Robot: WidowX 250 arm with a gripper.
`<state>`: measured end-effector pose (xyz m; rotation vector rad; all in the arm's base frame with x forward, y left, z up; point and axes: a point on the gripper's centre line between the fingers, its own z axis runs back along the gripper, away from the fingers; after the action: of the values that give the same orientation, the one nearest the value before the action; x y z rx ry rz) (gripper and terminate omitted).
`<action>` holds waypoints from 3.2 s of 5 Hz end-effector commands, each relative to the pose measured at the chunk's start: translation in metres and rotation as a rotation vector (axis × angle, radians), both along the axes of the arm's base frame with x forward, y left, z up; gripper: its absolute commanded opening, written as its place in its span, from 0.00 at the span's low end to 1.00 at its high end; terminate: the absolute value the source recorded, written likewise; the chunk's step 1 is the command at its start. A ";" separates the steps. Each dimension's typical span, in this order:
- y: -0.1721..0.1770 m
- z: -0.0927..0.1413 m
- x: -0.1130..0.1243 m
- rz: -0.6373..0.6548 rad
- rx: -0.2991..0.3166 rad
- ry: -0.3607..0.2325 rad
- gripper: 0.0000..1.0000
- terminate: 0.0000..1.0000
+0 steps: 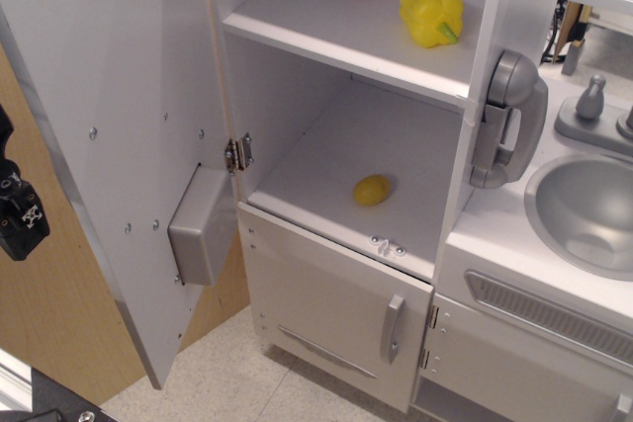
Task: Close fridge
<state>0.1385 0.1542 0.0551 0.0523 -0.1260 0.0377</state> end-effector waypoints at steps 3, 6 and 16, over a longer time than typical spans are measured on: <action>0.018 0.006 0.013 0.005 -0.013 -0.051 1.00 0.00; -0.006 0.043 0.043 0.077 -0.060 -0.025 1.00 0.00; -0.098 0.043 0.182 0.258 -0.101 -0.104 1.00 0.00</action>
<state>0.3137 0.0512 0.0831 -0.0370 -0.1711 0.3081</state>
